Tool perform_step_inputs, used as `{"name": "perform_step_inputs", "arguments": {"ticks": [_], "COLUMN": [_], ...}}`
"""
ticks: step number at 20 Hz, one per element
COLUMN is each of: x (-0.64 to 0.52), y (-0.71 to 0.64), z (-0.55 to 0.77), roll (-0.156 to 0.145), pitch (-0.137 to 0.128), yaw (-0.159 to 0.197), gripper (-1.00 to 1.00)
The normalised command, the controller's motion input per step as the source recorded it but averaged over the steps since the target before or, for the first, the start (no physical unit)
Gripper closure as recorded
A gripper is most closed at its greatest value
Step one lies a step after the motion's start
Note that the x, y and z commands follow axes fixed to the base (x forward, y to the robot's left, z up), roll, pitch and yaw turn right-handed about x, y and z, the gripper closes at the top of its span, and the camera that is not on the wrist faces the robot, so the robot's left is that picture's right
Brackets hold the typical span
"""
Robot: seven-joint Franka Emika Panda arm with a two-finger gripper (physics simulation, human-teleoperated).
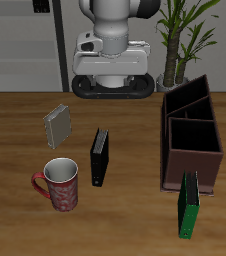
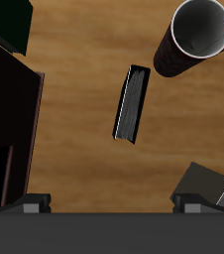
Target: Place the red mug into the left desk caddy's right compartment and place the green book into the left desk caddy's back compartment
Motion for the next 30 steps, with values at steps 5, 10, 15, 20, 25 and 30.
{"name": "perform_step_inputs", "arguments": {"ticks": [5,10,15,20,25,30], "x": [0.15,0.24,0.36,0.34,0.3,0.33], "y": [-0.25,-0.24,-0.38,-0.18,-0.13,0.0], "z": [0.08,0.05,0.06,0.04,-0.02,-0.1], "roll": [0.011,0.008,0.0,-0.015,-0.014,0.054], "pitch": [-0.038,-0.038,-0.02,-0.051,-0.031,-0.034], "yaw": [0.012,0.046,-0.019,0.099,0.02,0.061], "gripper": [-1.0,-1.0,-1.0,-1.0,-1.0,-1.0]}}
